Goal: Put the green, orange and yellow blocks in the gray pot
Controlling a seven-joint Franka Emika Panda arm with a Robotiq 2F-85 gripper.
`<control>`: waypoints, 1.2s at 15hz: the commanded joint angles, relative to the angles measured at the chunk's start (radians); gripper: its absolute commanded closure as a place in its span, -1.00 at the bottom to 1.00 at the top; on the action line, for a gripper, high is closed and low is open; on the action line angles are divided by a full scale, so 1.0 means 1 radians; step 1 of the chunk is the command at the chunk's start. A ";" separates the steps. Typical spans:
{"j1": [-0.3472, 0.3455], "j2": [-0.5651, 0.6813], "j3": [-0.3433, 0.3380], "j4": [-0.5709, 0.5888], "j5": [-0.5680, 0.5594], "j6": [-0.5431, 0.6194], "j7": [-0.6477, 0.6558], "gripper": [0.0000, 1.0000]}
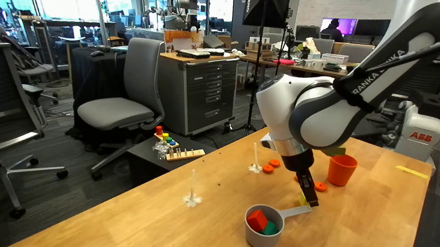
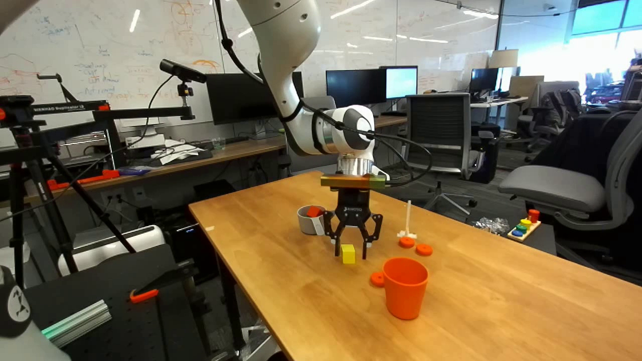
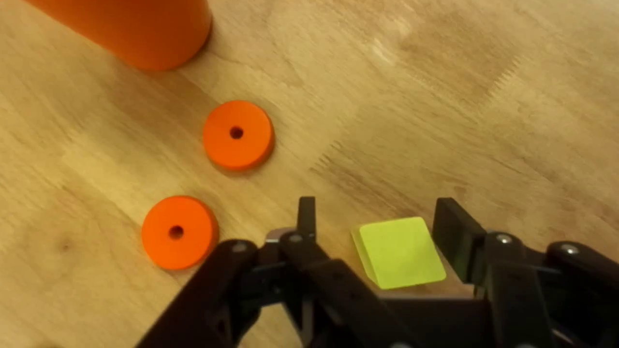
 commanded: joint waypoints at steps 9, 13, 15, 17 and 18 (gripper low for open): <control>-0.014 -0.075 0.054 -0.002 0.021 0.076 -0.045 0.82; 0.002 -0.127 0.106 0.017 0.040 0.088 -0.065 0.82; 0.010 -0.145 0.126 0.026 0.050 0.086 -0.071 0.82; 0.003 -0.158 0.154 0.026 0.081 0.102 -0.084 0.82; -0.001 -0.158 0.168 0.027 0.103 0.113 -0.093 0.81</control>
